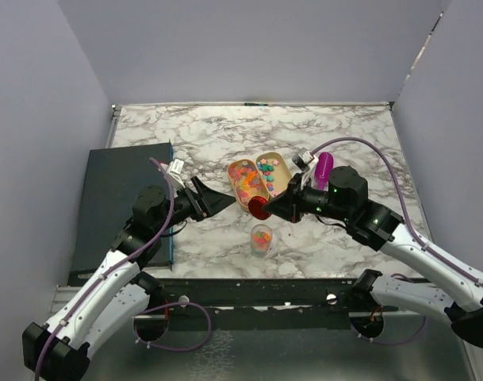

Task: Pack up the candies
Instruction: Close the bottle lid on the packing bottle.

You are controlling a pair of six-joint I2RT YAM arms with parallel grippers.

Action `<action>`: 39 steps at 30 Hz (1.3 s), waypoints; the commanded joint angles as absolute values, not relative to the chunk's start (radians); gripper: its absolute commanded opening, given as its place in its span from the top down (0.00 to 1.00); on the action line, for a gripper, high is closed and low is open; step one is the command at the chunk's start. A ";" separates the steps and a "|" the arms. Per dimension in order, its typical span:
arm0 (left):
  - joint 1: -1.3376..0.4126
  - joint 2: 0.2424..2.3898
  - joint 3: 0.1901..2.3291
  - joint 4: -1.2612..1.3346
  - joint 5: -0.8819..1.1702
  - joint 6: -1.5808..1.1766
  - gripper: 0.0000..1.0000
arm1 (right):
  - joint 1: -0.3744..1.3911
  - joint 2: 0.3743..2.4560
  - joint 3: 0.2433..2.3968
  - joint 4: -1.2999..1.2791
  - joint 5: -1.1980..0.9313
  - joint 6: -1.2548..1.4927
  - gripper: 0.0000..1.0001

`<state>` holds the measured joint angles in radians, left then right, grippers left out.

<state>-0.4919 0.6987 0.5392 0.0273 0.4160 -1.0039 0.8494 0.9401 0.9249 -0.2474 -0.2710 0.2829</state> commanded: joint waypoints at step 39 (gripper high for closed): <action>-0.890 0.935 0.528 -0.064 0.172 -0.955 0.54 | 0.584 1.053 0.221 0.730 -0.657 1.196 0.99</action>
